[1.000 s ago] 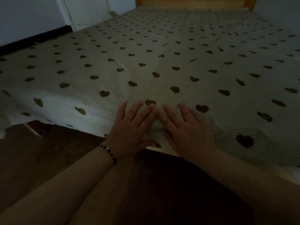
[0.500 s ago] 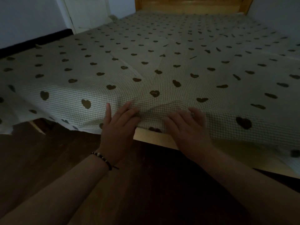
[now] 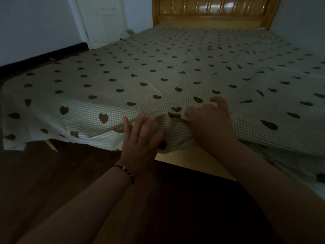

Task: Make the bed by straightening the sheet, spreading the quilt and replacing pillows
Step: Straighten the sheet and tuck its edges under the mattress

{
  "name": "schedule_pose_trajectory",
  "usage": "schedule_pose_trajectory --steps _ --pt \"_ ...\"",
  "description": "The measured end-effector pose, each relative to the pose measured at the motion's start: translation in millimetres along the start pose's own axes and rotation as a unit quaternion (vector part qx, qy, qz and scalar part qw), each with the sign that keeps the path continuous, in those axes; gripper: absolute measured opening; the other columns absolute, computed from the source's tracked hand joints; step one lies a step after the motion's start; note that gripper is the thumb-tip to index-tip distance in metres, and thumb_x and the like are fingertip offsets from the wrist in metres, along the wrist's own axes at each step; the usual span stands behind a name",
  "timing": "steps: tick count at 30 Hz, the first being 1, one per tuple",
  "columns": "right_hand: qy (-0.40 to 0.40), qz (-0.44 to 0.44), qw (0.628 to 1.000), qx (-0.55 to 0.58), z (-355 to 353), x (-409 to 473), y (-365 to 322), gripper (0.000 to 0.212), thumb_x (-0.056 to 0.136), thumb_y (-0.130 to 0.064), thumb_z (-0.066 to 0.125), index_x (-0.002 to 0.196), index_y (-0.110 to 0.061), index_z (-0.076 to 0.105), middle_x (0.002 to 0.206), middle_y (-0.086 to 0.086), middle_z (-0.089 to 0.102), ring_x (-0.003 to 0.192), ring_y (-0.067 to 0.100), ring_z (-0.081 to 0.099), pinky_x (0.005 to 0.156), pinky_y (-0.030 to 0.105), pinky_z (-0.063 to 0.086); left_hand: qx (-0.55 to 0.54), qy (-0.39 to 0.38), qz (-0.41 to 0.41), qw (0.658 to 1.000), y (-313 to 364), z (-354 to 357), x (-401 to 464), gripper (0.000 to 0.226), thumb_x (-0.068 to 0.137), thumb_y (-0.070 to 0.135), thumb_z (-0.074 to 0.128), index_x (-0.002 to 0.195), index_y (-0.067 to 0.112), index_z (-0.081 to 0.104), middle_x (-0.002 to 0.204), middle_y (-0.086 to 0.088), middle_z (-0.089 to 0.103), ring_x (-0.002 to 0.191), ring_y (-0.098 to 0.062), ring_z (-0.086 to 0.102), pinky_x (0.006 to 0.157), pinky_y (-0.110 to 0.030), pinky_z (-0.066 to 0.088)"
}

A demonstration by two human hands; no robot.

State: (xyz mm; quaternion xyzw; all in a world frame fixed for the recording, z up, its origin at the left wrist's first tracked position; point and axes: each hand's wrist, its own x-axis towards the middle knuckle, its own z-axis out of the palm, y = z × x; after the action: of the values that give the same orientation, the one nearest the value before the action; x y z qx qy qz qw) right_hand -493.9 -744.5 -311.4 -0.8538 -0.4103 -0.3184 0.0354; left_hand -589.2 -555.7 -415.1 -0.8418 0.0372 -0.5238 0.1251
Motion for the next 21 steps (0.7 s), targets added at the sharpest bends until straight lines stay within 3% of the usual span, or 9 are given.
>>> schedule_pose_trajectory --steps 2,3,5,8,10,12,15,18,21 --pt "0.022 -0.004 1.0 0.019 -7 -8 0 0.031 0.091 -0.051 0.06 0.082 -0.022 0.058 0.066 -0.008 0.055 0.07 0.018 0.057 0.11 0.045 0.017 0.012 -0.006 -0.013 1.0 5 -9 6 0.036 0.081 0.017 0.076 0.113 0.01 0.062 0.143 -0.01 0.038 0.144 -0.029 0.022 0.11 -0.07 0.016" --pt "0.037 -0.012 0.999 0.032 -10 -14 -3 0.044 0.091 -0.062 0.053 0.095 -0.019 0.065 0.084 -0.003 0.064 0.087 0.022 0.062 0.112 0.049 0.016 0.011 -0.012 -0.02 1.0 6 -15 7 0.03 0.076 0.014 0.081 0.102 0.008 0.069 0.142 -0.008 0.04 0.141 -0.029 0.026 0.11 -0.07 0.016" --pt "0.077 -0.066 0.995 0.026 -10 -32 -11 0.07 0.087 -0.074 0.05 0.119 -0.014 0.066 0.116 0.006 0.065 0.114 0.029 0.058 0.114 0.058 0.016 -0.012 -0.01 -0.036 0.999 10 -28 7 0.028 0.066 0.015 0.088 0.088 0.006 0.072 0.139 -0.008 0.045 0.136 -0.03 0.034 0.108 -0.071 0.016" --pt "0.123 -0.125 0.984 -0.028 12 -62 -25 0.064 0.093 -0.052 0.057 0.146 -0.017 0.047 0.147 0.012 0.05 0.137 0.032 0.042 0.114 0.062 0.015 -0.066 0.006 -0.008 0.998 12 -44 -2 0.032 0.071 0.018 0.08 0.097 0.009 0.063 0.131 -0.012 0.056 0.129 -0.031 0.046 0.106 -0.07 0.026" --pt "0.114 -0.129 0.984 -0.044 28 -77 -27 0.064 0.095 -0.033 0.055 0.154 -0.02 0.034 0.158 0.013 0.034 0.146 0.032 0.031 0.115 0.061 0.012 -0.112 -0.011 0.026 0.993 14 -49 -11 0.024 0.079 0.018 0.072 0.098 0.008 0.06 0.119 -0.015 0.066 0.119 -0.029 0.057 0.103 -0.061 0.037" --pt "0.09 -0.145 0.985 -0.036 37 -84 -29 0.06 0.096 -0.024 0.045 0.154 -0.016 0.033 0.16 0.013 0.028 0.149 0.03 0.025 0.117 0.057 0.012 -0.134 -0.038 0.052 0.989 14 -51 -23 0.02 0.085 0.019 0.067 0.101 0.009 0.06 0.109 -0.014 0.071 0.105 -0.026 0.065 0.094 -0.049 0.05" --pt "-0.015 -0.204 0.979 0.008 54 -96 -36 0.057 0.092 -0.025 0.037 0.144 -0.004 0.048 0.154 0.016 0.04 0.145 0.031 0.033 0.118 0.05 0.018 -0.116 -0.106 0.066 0.985 0 -42 -52 0.013 0.095 0.018 0.054 0.107 0.012 0.058 0.101 -0.008 0.072 0.09 -0.022 0.069 0.077 -0.034 0.057" --pt "-0.119 -0.225 0.967 0.026 75 -111 -38 0.058 0.084 -0.027 0.033 0.124 -0.001 0.066 0.137 0.018 0.058 0.13 0.032 0.053 0.116 0.049 0.024 -0.065 -0.182 0.042 0.98 -26 -32 -84 0.02 0.088 0.017 0.055 0.107 0.012 0.059 0.101 -0.007 0.071 0.085 -0.024 0.069 0.066 -0.032 0.056" --pt "-0.136 -0.203 0.969 0.028 85 -116 -35 0.054 0.081 -0.027 0.039 0.116 0.0 0.071 0.127 0.018 0.065 0.117 0.029 0.064 0.112 0.046 0.033 -0.03 -0.24 0.017 0.97 -43 -33 -105 0.025 0.083 0.018 0.047 0.106 0.012 0.059 0.101 -0.008 0.069 0.084 -0.026 0.069 0.062 -0.033 0.056"
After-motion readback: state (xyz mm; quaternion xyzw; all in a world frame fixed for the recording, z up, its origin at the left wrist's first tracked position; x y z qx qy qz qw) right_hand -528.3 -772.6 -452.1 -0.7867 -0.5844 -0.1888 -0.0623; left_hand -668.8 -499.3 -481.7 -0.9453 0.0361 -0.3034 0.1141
